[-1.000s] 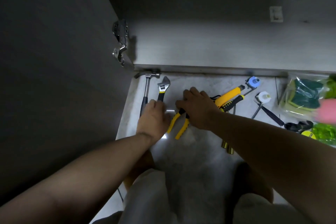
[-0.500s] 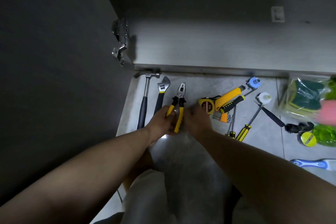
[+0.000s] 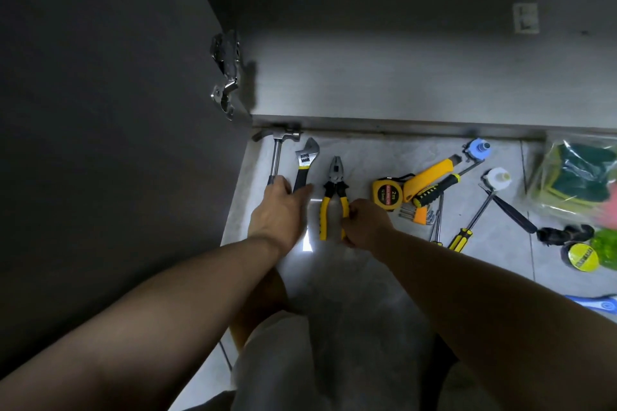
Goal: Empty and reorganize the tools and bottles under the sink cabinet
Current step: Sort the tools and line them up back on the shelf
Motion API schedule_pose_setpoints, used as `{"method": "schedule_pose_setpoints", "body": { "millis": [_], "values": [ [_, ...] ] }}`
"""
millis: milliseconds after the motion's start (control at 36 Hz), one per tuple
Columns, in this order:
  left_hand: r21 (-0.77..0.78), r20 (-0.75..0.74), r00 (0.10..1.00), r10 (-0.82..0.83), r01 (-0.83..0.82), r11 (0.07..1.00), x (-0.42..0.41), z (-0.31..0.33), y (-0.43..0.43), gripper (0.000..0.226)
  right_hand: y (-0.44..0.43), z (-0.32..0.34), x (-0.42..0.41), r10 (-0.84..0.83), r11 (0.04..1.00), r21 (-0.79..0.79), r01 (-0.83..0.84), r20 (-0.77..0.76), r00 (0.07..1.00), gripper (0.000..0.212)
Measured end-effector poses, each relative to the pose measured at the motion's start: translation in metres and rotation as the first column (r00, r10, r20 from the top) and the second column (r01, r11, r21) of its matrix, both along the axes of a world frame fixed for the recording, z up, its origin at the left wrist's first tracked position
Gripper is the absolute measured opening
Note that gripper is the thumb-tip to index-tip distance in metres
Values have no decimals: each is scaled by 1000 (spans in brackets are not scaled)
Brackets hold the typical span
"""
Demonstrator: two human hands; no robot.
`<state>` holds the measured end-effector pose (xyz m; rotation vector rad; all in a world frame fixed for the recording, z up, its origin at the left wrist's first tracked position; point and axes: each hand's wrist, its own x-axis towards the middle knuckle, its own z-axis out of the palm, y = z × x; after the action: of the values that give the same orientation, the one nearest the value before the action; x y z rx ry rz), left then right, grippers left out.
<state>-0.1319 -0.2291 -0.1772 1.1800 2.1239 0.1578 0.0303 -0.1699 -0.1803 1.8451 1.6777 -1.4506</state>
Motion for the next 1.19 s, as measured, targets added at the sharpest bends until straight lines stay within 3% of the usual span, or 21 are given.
{"method": "schedule_pose_setpoints", "body": {
  "millis": [83, 167, 222, 333, 556, 806, 861, 944, 1056, 1194],
  "values": [
    [-60, -8, 991, -133, 132, 989, -1, -6, -4, 27, -5, 0, 0, 28, 991, 134, -28, 6, 1000, 30],
    [-84, -72, 962, -265, 259, 962, -1, -11, -8, 56, -14, 2, 0, 93, 968, 235, -90, 0, 996, 44],
    [-77, -85, 962, -259, 253, 964, -1, -14, -9, 61, -18, 1, 0, 129, 958, 258, -128, 14, 992, 54],
    [-24, -22, 985, -171, 171, 985, -1, -15, -10, 45, -21, 0, -5, 117, 954, 277, -117, 15, 993, 58],
    [-27, -71, 979, -190, 188, 982, -1, -15, -12, 57, -22, -8, -7, 129, 950, 282, -135, 41, 991, 75],
    [-74, -150, 966, -211, 201, 977, 0, -4, -14, 54, -21, -14, -11, 132, 960, 255, -117, -42, 990, 66],
    [-89, -218, 935, -279, 266, 960, 1, 0, -15, 58, -21, -11, -7, 134, 963, 242, -116, -59, 989, 57],
    [19, -253, 928, -274, 288, 958, 3, 0, -15, 55, -23, -6, 14, 140, 947, 297, -122, -43, 989, 37],
    [136, -187, 914, -360, 387, 912, 16, 2, -9, 25, -27, -2, 63, -8, 880, 473, -30, 77, 997, 30],
    [111, -167, 718, -676, 695, 710, 36, -8, -5, 64, -29, 0, 129, -248, 870, 489, 61, 327, 912, 38]
  ]
}}
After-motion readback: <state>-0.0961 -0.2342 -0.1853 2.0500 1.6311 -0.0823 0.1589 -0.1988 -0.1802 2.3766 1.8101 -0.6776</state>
